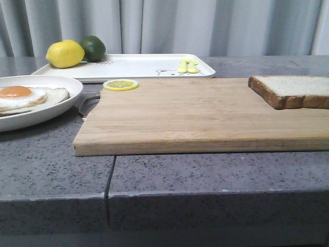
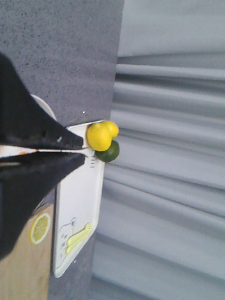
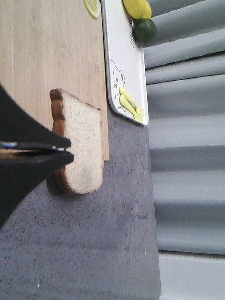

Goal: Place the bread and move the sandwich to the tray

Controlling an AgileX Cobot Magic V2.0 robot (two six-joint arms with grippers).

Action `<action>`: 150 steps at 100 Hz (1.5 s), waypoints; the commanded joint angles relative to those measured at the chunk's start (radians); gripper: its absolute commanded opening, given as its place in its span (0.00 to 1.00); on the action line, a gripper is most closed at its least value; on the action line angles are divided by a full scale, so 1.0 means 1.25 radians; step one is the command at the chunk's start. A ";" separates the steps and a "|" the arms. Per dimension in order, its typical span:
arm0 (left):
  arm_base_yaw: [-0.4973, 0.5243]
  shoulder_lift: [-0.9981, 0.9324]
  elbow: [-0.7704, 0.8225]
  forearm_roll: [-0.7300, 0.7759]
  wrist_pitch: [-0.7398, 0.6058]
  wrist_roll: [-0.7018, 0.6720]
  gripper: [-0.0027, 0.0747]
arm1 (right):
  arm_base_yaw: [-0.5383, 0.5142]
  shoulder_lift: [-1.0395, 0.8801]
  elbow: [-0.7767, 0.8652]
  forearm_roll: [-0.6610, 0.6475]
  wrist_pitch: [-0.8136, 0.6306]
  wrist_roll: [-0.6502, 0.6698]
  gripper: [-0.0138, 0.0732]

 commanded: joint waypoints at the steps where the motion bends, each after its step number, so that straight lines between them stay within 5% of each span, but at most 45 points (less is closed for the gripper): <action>1: 0.001 0.086 -0.103 -0.011 0.070 -0.005 0.01 | -0.003 0.031 -0.086 0.005 0.019 0.001 0.08; 37: 0.001 0.386 -0.380 -0.025 0.397 -0.001 0.01 | -0.003 0.243 -0.291 0.005 0.178 0.001 0.08; 67: 0.001 0.481 -0.399 -0.025 0.422 -0.001 0.01 | -0.003 0.406 -0.358 0.013 0.209 0.001 0.08; 111: 0.001 0.488 -0.399 -0.018 0.410 0.000 0.01 | -0.003 0.418 -0.358 0.031 0.221 0.001 0.10; 129: 0.001 0.488 -0.399 -0.018 0.410 0.000 0.11 | -0.003 0.418 -0.358 0.031 0.225 0.001 0.39; 142: 0.001 0.488 -0.399 -0.018 0.412 0.000 0.33 | -0.003 0.418 -0.358 0.031 0.222 0.001 0.69; 150: 0.001 0.488 -0.399 -0.018 0.414 0.000 0.49 | -0.003 0.418 -0.358 0.031 0.218 0.001 0.78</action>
